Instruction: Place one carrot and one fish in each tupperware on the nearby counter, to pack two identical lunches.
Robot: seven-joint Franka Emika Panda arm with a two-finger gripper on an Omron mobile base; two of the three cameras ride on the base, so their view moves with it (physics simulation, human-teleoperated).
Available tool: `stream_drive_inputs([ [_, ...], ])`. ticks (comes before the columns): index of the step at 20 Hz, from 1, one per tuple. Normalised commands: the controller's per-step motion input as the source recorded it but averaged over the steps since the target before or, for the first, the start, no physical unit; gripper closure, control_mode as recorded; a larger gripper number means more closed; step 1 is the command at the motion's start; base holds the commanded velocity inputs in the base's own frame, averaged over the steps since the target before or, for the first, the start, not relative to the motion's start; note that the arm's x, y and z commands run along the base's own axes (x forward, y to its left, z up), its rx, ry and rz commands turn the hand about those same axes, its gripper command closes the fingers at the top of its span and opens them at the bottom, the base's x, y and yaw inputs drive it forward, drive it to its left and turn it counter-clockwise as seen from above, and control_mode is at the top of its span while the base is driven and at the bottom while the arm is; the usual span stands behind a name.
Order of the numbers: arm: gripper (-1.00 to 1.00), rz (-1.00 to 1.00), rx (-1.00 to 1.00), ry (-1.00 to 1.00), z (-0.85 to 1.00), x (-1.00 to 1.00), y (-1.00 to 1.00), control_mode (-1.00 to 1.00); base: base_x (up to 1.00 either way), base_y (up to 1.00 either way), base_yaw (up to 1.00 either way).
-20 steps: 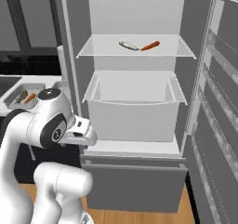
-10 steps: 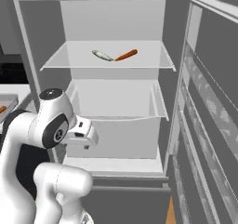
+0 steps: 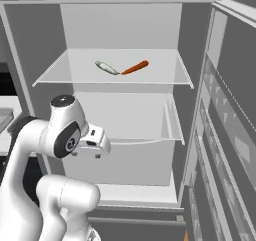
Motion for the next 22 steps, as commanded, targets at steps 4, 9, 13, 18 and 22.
stream_drive_inputs([
  [4,-1.0,0.09,0.0,-0.09,0.4,0.21,-0.05,-1.0,0.0,0.0,0.0],
  [9,-1.0,0.07,-0.01,-0.24,0.76,0.13,0.0,-1.0,0.0,0.0,0.0],
  [13,-1.0,0.09,-0.03,-0.33,0.81,0.26,0.0,-1.0,0.0,0.0,0.0],
  [18,-1.0,0.1,-0.07,-0.23,0.67,0.47,0.0,-1.0,0.0,0.0,0.0],
  [22,-1.0,0.08,-0.1,-0.17,0.73,0.57,0.0,-1.0,0.0,0.0,0.0],
])
